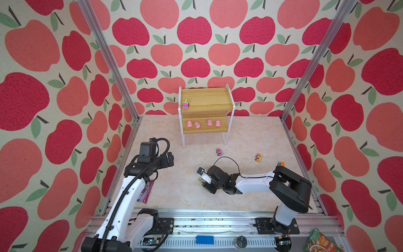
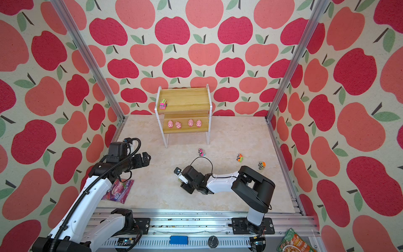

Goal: Organize plastic toys on shelves
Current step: Rotate the plastic toy at the center of the table.

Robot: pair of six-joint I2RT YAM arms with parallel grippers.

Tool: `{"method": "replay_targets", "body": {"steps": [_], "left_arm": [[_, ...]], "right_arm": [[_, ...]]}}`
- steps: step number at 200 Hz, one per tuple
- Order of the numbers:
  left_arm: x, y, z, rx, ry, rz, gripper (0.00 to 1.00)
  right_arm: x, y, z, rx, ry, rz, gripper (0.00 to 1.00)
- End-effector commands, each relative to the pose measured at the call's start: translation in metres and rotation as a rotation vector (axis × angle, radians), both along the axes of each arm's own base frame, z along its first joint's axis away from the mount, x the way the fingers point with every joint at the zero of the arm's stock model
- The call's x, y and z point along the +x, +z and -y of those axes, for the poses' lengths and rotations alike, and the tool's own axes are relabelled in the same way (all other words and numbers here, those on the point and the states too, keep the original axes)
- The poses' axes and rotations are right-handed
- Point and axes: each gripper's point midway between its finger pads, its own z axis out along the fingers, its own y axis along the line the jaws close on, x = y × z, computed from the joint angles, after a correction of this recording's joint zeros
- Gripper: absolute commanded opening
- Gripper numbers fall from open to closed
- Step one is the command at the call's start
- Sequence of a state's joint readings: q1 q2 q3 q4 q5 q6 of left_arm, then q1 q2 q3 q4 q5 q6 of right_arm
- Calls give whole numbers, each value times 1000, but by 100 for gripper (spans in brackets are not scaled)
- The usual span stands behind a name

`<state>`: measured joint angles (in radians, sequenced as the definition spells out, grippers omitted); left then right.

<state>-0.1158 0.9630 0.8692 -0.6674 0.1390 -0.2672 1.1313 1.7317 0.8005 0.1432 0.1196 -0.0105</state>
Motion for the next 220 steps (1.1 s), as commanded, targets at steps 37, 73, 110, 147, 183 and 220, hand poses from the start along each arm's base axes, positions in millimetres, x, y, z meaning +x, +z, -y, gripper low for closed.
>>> {"method": "replay_targets", "body": {"steps": [37, 73, 110, 147, 183, 220], "left_arm": [[-2, 0, 1, 15, -21, 13, 99], [-1, 0, 6, 1, -40, 15, 99], [-3, 2, 21, -29, -116, 33, 99], [-11, 7, 48, -62, -250, 79, 99], [-21, 11, 80, -108, -394, 111, 99], [-35, 3, 116, -63, -535, 114, 99]], "right_arm": [[23, -1, 20, -35, -122, -26, 54], [35, -4, 26, -37, -166, -26, 54], [48, -8, 27, -30, -193, -19, 54], [65, -7, 35, 6, -234, -8, 55], [79, -3, 33, 59, -268, 0, 57], [82, 12, 38, 155, -298, 27, 63]]}}
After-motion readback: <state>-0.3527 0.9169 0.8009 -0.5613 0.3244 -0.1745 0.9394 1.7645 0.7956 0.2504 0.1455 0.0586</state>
